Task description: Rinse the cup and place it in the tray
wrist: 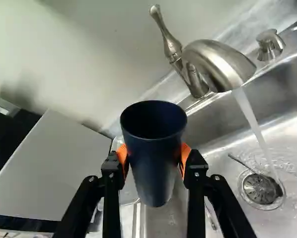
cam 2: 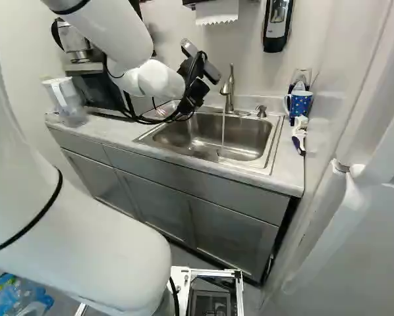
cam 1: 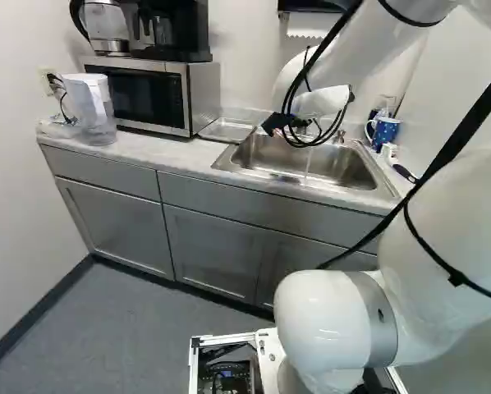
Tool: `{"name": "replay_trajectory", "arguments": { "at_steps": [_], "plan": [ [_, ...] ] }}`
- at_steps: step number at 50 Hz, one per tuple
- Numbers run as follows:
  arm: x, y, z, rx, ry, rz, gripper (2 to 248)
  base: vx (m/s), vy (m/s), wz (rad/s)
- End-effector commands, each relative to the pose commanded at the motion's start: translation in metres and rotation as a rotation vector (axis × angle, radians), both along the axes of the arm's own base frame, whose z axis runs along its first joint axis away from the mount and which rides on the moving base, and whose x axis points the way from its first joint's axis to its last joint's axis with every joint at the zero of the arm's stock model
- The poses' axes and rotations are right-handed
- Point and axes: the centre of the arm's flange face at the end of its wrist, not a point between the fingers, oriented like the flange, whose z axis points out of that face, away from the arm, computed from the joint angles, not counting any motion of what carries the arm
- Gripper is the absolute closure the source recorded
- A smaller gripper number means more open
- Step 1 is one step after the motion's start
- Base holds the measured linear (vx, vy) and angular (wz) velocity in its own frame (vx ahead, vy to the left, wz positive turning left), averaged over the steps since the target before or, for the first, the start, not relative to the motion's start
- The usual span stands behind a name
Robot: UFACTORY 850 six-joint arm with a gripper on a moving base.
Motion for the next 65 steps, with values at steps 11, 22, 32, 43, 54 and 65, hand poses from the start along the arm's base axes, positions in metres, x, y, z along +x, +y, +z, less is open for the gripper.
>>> {"name": "replay_trajectory", "arguments": {
  "at_steps": [11, 22, 32, 43, 54, 65],
  "plan": [
    [0.0, 0.0, 0.0, -0.108, 0.013, 0.039, 129, 0.0, 0.0, 0.0],
    [0.0, 0.0, 0.0, -0.216, 0.025, 0.079, 129, 0.0, 0.0, 0.0],
    [0.0, 0.0, 0.0, -0.314, 0.037, 0.115, 129, 0.0, 0.0, 0.0],
    [0.0, 0.0, 0.0, -0.422, 0.049, 0.154, 129, 0.0, 0.0, 0.0],
    [0.0, 0.0, 0.0, -0.529, 0.062, 0.194, 129, 0.0, 0.0, 0.0],
    [0.0, 0.0, 0.0, -0.638, 0.074, 0.233, 129, 0.0, 0.0, 0.0]
  ]
}}
